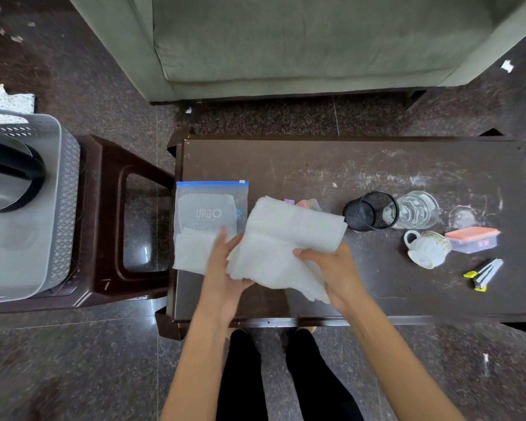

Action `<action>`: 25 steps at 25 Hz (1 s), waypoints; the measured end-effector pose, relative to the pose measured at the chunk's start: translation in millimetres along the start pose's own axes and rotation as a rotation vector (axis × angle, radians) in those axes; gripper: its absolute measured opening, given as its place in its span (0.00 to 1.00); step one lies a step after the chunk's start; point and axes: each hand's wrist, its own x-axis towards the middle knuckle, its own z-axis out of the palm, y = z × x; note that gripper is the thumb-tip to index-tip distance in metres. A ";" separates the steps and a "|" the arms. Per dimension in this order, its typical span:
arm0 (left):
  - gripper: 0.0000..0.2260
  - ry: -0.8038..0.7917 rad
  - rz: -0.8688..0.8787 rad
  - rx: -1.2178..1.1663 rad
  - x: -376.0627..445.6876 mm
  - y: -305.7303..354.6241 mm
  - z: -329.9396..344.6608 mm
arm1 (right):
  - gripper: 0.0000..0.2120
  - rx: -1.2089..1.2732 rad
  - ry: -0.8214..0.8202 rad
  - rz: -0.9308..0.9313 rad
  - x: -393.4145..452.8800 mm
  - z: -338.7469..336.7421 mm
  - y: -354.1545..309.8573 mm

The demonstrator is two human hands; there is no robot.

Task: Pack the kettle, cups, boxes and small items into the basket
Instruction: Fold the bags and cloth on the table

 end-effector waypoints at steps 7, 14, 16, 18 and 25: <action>0.15 -0.164 -0.039 0.464 9.7 20.0 -13.0 | 0.19 -0.193 -0.334 0.162 5.0 -17.2 -19.3; 0.14 -0.172 -0.018 0.403 9.7 15.3 -13.1 | 0.10 -0.198 -0.305 0.071 5.2 -26.0 -15.9; 0.19 -0.202 -0.006 0.341 9.4 13.1 -11.8 | 0.10 -0.230 -0.370 -0.006 2.8 -26.1 -20.4; 0.20 -0.233 0.015 0.314 8.3 10.7 -8.7 | 0.12 -0.324 -0.398 -0.084 2.7 -28.9 -24.3; 0.20 -0.182 0.113 0.281 16.5 -0.1 5.0 | 0.18 -0.118 -0.322 0.221 12.3 -39.8 -31.8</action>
